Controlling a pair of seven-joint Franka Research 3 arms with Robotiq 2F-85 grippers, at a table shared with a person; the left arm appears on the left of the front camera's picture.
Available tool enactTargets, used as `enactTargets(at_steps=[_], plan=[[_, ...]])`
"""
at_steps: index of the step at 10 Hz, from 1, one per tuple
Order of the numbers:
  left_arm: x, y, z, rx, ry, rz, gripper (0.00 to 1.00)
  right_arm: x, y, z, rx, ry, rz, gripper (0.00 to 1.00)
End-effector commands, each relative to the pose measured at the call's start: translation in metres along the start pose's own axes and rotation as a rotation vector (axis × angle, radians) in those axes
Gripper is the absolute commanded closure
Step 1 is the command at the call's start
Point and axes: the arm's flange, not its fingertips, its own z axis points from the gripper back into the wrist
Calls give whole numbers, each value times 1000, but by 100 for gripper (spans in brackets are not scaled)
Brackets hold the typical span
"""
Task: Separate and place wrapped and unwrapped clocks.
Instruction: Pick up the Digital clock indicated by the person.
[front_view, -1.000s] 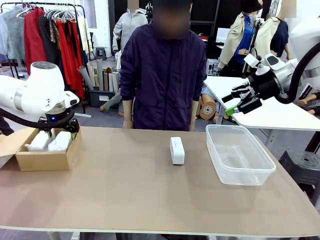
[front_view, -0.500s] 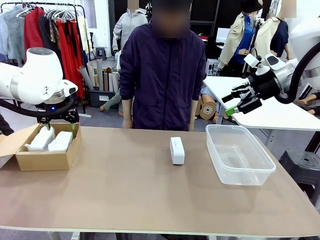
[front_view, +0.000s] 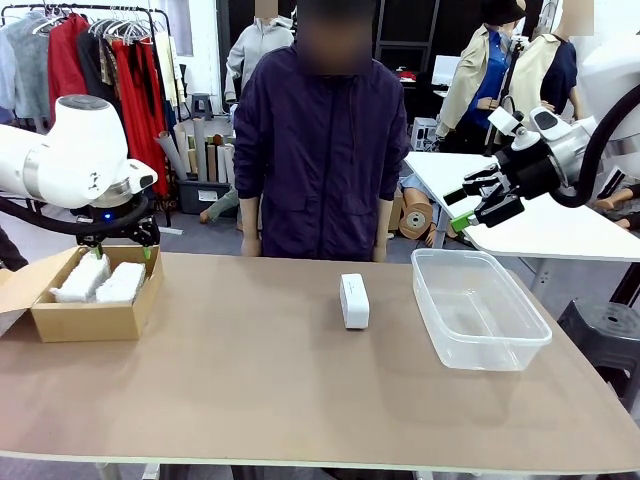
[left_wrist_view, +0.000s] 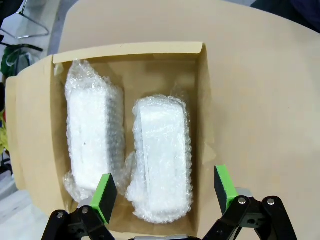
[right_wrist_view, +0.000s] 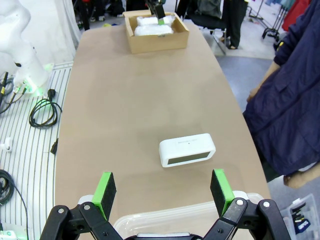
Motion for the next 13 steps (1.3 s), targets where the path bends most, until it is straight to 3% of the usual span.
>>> enactTargets(at_steps=[1, 3, 4, 5, 6, 10, 13], plan=[[-2, 3, -1, 3, -14, -10, 0, 2, 1, 1, 2, -7, 9, 0], [0, 0, 0, 0, -1, -1, 0, 2, 1, 1, 2, -7, 9, 0], [1, -1, 10, -54, 10, -128, 0, 2, 1, 1, 2, -7, 9, 0], [-11, -15, 16, -94, 12, -333, 0, 2, 1, 1, 2, -7, 9, 0], [-12, -19, 27, -193, 23, -510, 0, 2, 1, 1, 2, -7, 9, 0], [-7, -40, 67, -696, 69, -944, 0, 2, 1, 1, 2, -7, 9, 0], [-2, -46, 103, -966, -59, -1283, 0, 2, 1, 1, 2, -7, 9, 0]])
